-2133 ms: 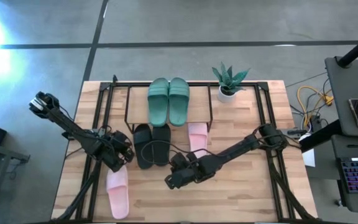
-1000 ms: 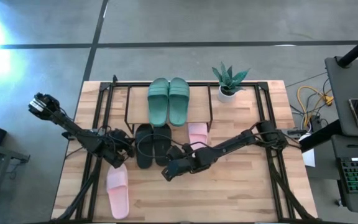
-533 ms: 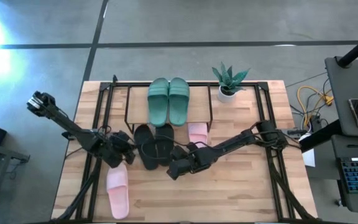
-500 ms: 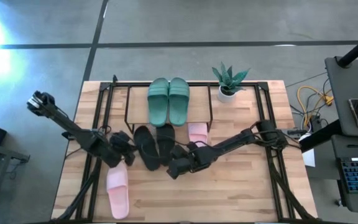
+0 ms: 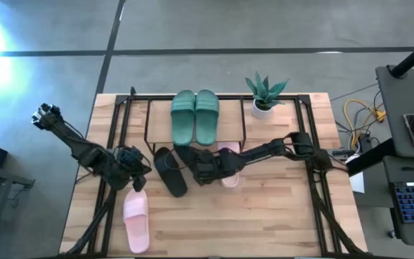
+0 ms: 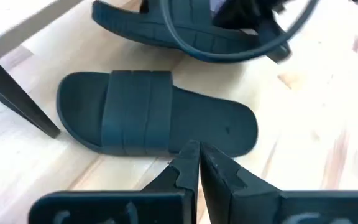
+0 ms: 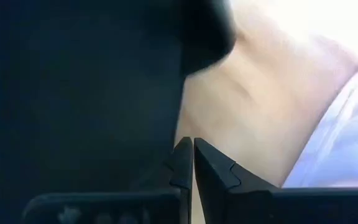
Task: Pick and place slides into the shelf
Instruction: Move the black slide under the shelf
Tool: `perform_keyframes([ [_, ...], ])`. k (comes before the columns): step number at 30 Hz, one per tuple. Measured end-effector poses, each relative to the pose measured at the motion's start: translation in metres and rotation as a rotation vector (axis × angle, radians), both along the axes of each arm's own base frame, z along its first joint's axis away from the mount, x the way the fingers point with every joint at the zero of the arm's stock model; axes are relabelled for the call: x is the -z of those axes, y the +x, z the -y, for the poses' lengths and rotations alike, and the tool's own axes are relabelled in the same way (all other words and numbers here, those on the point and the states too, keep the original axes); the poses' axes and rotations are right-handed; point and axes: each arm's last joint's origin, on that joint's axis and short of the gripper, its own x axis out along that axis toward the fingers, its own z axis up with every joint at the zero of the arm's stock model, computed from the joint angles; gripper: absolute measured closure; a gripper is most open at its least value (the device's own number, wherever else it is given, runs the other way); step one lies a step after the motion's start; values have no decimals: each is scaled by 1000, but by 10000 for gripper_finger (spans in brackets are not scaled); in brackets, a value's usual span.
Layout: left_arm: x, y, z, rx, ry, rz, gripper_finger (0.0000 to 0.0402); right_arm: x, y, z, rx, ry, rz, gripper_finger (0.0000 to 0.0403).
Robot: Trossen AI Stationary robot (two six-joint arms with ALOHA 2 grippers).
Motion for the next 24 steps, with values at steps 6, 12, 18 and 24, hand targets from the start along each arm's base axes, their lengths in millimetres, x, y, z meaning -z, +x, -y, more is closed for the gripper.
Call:
perform_keyframes([
  [6, 13, 0, 1, -47, 6, -85, 402, -1, 2, -3, -39, 31, 15, 394],
  [12, 48, -2, 3, -133, -21, -213, 402, -2, -1, -19, -76, 42, 13, 394],
  [18, 79, -1, 8, -177, -99, -174, 402, -17, -3, -25, -77, 51, 53, 394],
  [24, 99, -2, 7, -197, -131, -146, 402, -38, -8, -26, -80, 37, 90, 394],
])
